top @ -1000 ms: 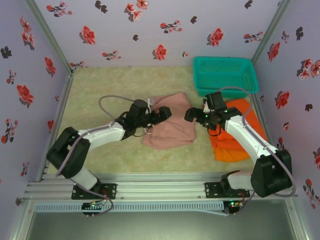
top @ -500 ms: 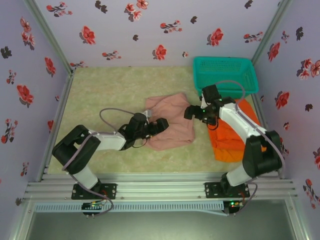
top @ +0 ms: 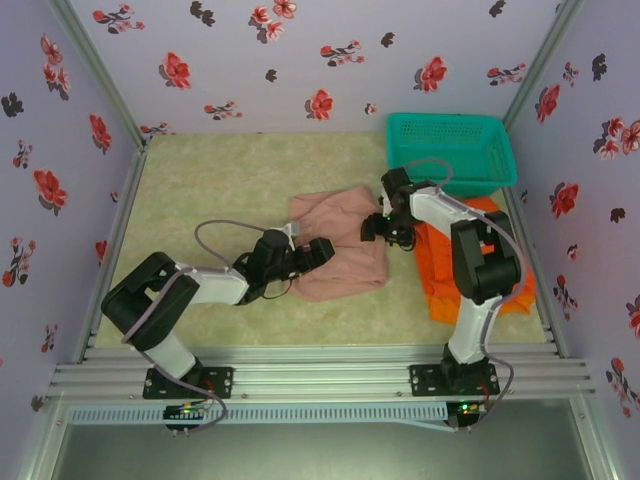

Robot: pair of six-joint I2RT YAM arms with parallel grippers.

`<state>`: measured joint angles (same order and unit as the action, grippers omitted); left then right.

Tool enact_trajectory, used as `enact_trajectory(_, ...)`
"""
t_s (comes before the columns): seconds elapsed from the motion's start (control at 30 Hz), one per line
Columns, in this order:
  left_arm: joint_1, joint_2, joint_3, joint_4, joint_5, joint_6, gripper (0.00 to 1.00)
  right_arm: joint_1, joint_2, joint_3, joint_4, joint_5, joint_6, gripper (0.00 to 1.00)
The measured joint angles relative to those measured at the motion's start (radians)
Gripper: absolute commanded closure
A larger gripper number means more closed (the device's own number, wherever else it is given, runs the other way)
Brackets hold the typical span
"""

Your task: Fold and stack the shorts

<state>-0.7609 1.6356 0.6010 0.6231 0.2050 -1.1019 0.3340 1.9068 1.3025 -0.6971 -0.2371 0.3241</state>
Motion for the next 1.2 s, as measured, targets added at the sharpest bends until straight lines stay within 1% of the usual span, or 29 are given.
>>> enact_trajectory(0.03, 0.0, 0.0, 0.0, 0.0, 0.0, 0.0, 0.01, 0.003, 0.01, 0.001, 0.001, -0.002, -0.003, 0.32)
enact_trajectory(0.17, 0.002, 0.0, -0.002, 0.003, 0.0, 0.0, 0.01, 0.023, 0.037, 0.002, 0.004, -0.002, -0.008, 0.48)
enact_trajectory(0.3, 0.006, -0.007, -0.008, 0.001, 0.0, 0.0, 0.0, 0.029, 0.045, 0.002, 0.025, -0.031, -0.002, 0.74)
enact_trajectory(0.37, 0.01, -0.019, -0.014, -0.006, -0.001, 0.0, 0.01, 0.033, 0.048, 0.002, 0.031, -0.036, 0.001, 0.83)
enact_trajectory(0.47, 0.018, -0.042, -0.023, -0.031, -0.004, 0.002, 0.01, 0.047, 0.048, 0.002, 0.037, -0.033, 0.0, 1.0)
enact_trajectory(0.63, 0.039, -0.119, -0.049, -0.113, -0.023, 0.012, 0.01, 0.084, 0.03, 0.033, -0.014, 0.042, -0.012, 1.0)
enact_trajectory(0.8, 0.064, -0.273, -0.053, -0.237, -0.066, 0.071, 0.01, 0.138, -0.045, 0.146, -0.158, 0.172, -0.038, 1.0)
enact_trajectory(0.93, 0.079, -0.388, -0.05, -0.308, -0.095, 0.126, 0.0, 0.162, -0.113, 0.246, -0.273, 0.257, -0.058, 1.0)
enact_trajectory(1.03, 0.093, -0.43, -0.05, -0.334, -0.107, 0.146, 0.01, 0.161, -0.161, 0.303, -0.367, 0.325, -0.067, 1.0)
enact_trajectory(1.2, 0.098, -0.438, -0.051, -0.352, -0.116, 0.152, 0.01, 0.161, -0.188, 0.407, -0.541, 0.462, -0.084, 1.0)
